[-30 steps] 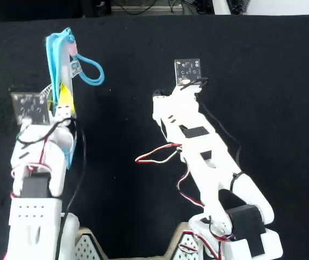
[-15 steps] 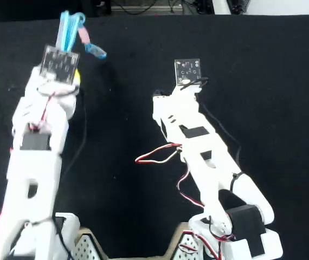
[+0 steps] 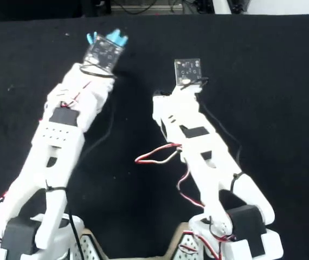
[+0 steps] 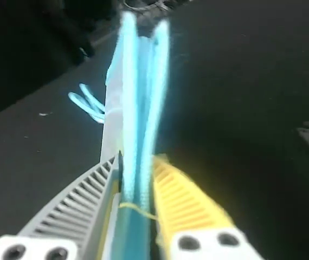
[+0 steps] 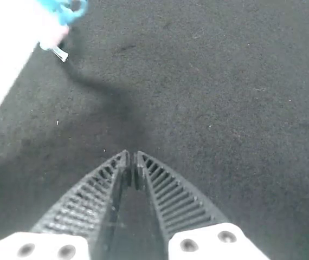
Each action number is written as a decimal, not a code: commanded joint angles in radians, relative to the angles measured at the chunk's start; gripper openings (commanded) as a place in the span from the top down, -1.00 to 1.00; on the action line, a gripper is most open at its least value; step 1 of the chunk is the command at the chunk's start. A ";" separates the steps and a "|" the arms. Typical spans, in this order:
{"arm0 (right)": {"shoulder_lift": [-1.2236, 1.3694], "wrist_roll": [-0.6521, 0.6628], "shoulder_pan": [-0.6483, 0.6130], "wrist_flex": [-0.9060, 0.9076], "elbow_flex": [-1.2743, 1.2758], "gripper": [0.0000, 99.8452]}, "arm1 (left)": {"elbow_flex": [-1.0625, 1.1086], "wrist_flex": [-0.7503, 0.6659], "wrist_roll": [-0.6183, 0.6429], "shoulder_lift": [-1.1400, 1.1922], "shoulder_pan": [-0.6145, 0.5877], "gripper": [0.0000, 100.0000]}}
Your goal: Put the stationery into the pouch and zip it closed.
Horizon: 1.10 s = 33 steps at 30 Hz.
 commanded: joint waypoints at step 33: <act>-0.225 0.002 0.146 0.023 -0.021 0.97 | 0.321 0.390 0.149 -0.549 -0.223 0.59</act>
